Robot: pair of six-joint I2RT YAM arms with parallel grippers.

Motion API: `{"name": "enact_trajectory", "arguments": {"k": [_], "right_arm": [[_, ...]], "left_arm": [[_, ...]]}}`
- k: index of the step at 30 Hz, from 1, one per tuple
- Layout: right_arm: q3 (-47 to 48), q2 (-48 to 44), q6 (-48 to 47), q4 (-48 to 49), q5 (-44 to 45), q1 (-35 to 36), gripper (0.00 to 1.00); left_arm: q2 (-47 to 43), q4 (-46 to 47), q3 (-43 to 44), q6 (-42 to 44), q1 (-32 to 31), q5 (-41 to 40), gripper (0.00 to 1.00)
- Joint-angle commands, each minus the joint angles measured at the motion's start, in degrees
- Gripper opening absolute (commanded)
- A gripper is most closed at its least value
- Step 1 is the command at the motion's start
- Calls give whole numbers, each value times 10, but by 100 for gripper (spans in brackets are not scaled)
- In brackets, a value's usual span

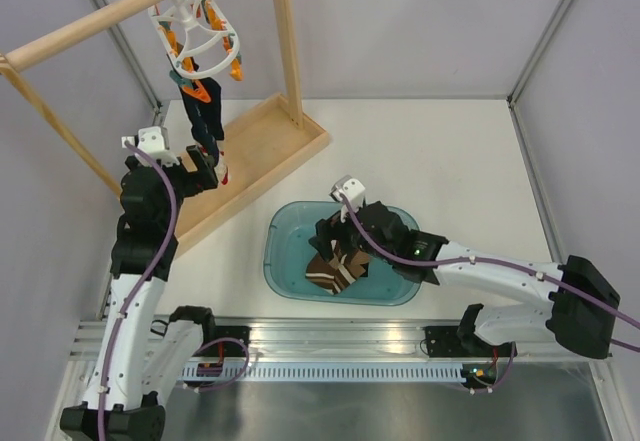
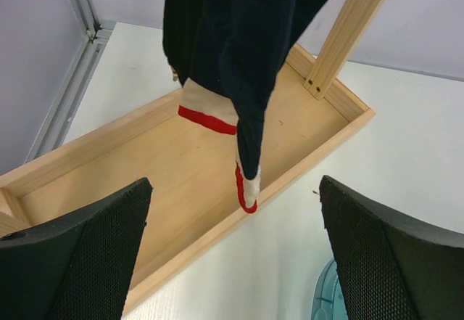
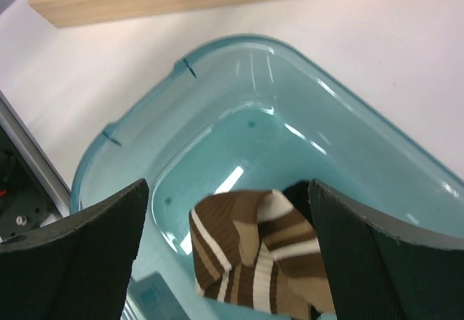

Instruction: Remove the socks clipped to the hanger

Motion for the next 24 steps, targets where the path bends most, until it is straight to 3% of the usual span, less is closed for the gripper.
{"name": "enact_trajectory", "arguments": {"k": [1,7,15,18,22,24], "right_arm": [[71,40,-39,57,-6,1,94],[168,146,-61,188,-42,-20,94],[404,360,-82,238,-108,-24,93],[453,417,-79,258,-116,-22,92],[506,481,-86,270,-123,-10,91],[531,496,-97,270,-122,0,91]], "left_arm": [[3,10,10,-16,37,44,100],[-6,11,9,-14,50,14,100],[16,16,16,-27,111,34,100],[37,17,23,-49,152,64,100],[59,60,2,-126,246,200,100],[64,62,0,-134,284,217,100]]}}
